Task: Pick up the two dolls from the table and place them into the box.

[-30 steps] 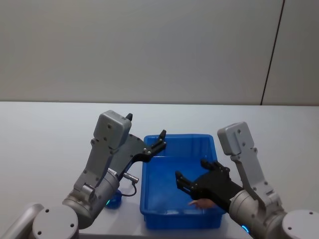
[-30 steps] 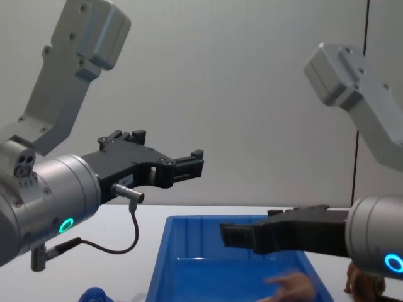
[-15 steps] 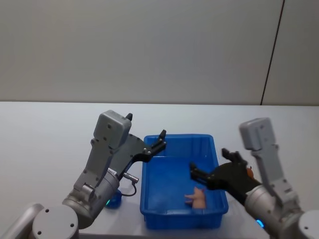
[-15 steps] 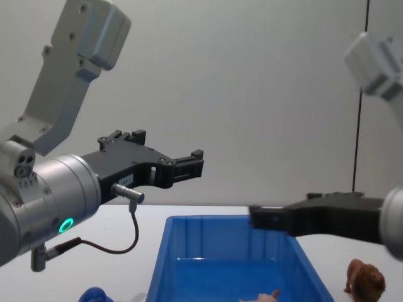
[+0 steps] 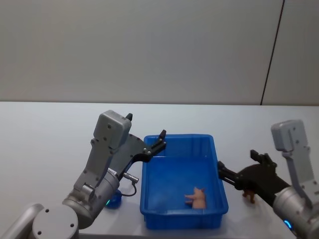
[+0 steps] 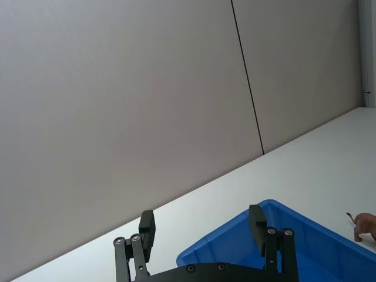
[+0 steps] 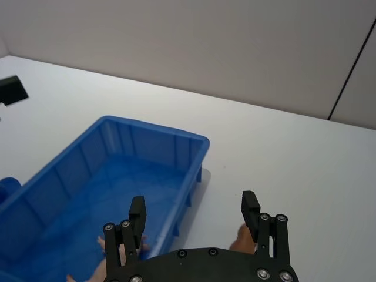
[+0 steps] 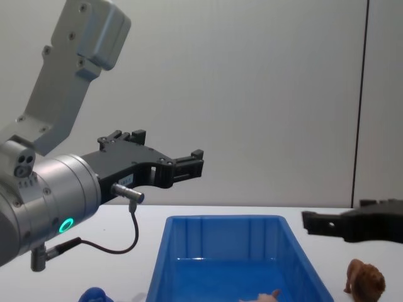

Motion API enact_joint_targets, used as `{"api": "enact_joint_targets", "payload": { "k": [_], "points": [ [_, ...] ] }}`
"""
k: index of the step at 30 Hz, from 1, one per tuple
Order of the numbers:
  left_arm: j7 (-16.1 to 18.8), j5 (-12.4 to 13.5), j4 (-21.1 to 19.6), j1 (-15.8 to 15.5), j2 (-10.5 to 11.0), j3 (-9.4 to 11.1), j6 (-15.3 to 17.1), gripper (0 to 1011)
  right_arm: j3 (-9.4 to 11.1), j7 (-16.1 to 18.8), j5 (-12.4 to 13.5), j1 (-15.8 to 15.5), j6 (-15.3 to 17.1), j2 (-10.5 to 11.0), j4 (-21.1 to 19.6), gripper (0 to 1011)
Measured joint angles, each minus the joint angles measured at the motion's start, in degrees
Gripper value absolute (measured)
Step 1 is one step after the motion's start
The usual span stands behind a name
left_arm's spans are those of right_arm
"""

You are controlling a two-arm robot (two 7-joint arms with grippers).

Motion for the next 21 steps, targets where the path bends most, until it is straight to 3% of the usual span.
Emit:
{"api": "enact_joint_targets", "payload": {
  "k": [11, 21],
  "points": [
    [0.0, 0.0, 0.0, 0.0, 0.0, 0.0, 0.0, 1001, 1.4, -0.5, 0.1, -0.8, 0.1, 1.7, 1.5, 1001],
    [0.0, 0.0, 0.0, 0.0, 0.0, 0.0, 0.0, 1001, 1.7, -1.0, -0.9, -0.9, 0.5, 1.9, 3.8, 1001]
  ]
}}
